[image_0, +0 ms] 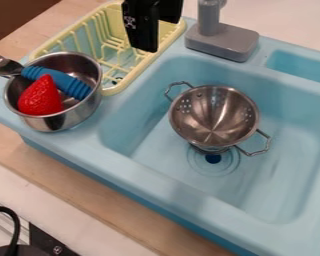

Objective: Moved the silver pot to the upper left dish rack

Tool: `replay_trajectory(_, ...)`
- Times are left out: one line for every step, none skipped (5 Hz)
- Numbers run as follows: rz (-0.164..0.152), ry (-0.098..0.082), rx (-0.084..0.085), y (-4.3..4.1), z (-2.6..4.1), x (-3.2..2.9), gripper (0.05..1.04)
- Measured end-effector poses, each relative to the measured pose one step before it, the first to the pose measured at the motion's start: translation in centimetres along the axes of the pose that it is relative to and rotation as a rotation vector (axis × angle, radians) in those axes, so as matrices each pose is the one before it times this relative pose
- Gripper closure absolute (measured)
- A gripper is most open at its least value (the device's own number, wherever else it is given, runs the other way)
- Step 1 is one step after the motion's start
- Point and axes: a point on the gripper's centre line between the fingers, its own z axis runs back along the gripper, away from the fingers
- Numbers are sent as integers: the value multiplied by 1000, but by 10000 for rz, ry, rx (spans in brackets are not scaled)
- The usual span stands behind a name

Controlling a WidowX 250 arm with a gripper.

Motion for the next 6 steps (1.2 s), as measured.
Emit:
replay_trajectory(-105, -24, 305, 284, -712, -69, 87)
replay_trajectory(-950, 35, 484, 694, -109, 765, 87)
replay_trajectory(-719, 371, 537, 1021, 94, 765, 87)
replay_trajectory(-1436, 75, 18, 1236, 1016, 933, 87)
replay_trajectory(-1455, 109, -162, 385, 61, 963, 87)
replay_trajectory(-1675, 400, -242, 450, -926, 308, 88)
